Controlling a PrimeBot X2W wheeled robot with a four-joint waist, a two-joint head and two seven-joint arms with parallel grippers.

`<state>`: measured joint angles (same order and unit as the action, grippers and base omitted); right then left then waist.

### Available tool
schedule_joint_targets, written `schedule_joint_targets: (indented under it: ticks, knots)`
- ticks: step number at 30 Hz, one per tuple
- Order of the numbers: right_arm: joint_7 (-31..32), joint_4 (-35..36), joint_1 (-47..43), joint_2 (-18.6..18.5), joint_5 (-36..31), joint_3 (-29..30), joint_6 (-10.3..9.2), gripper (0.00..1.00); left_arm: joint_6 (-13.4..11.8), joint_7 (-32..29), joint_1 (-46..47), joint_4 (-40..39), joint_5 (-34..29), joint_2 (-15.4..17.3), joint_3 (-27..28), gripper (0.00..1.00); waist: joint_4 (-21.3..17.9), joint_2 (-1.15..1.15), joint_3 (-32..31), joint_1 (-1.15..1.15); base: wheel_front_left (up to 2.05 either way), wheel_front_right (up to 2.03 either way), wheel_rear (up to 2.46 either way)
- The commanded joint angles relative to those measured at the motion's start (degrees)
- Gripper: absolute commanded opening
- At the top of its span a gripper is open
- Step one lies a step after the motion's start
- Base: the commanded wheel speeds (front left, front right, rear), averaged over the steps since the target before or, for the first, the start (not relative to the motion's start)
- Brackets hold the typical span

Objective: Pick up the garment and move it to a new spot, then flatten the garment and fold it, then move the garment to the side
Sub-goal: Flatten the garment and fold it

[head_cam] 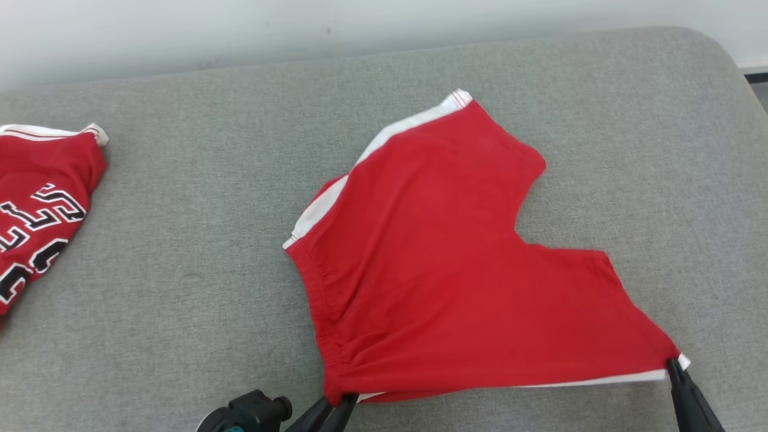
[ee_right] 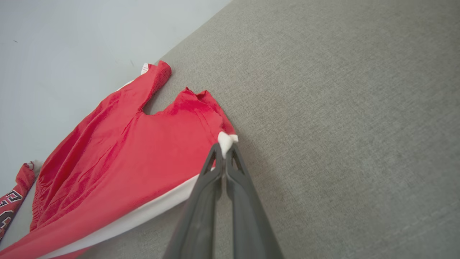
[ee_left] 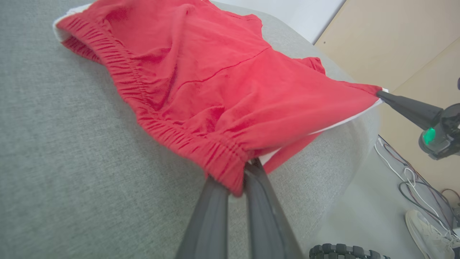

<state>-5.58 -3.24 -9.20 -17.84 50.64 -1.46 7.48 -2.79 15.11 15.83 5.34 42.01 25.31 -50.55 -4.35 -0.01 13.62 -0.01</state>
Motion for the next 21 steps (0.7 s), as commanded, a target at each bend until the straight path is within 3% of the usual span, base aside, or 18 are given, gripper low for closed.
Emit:
schedule_joint_targets:
  ticks: [1, 2, 6, 12, 21]
  knots:
    - [0.32, 0.57, -0.55, 0.59, -0.55, 0.73, 0.01, 0.00, 0.12, 0.05, -0.77, 0.08, -0.42, 0.02, 0.38, 0.00, 0.28, 0.01, -0.30, 0.01, 0.00, 0.00, 0.00]
    - [1.81, 2.48, -1.50, 2.62, -1.62, 2.66, 0.01, 0.00, 0.17, 0.05, -1.20, 0.28, -0.81, -0.48, 1.04, 0.00, 0.40, 0.01, -0.46, 0.01, 0.00, 0.00, 0.00]
    - [5.07, 6.54, 0.49, 4.95, -3.33, 6.52, 0.01, 0.00, 0.73, 0.05, -0.72, -0.14, -2.07, -1.45, 2.83, 0.00, 1.01, 0.01, -0.63, 0.01, 0.00, 0.00, 0.00]
    - [10.27, 9.39, 8.47, 4.13, -6.43, 9.50, 0.01, 0.00, 1.97, 0.05, 2.06, -0.08, -4.05, -4.03, 4.38, 0.00, 3.21, 0.01, -0.38, 0.01, 0.00, 0.00, 0.00]
    - [14.17, 0.78, 25.21, 1.17, -9.28, 7.00, 0.01, 0.00, 3.92, 0.04, 8.31, 2.89, -6.81, -10.79, 7.89, 0.00, 8.43, 0.01, 1.75, 0.01, 0.00, 0.00, 0.00]
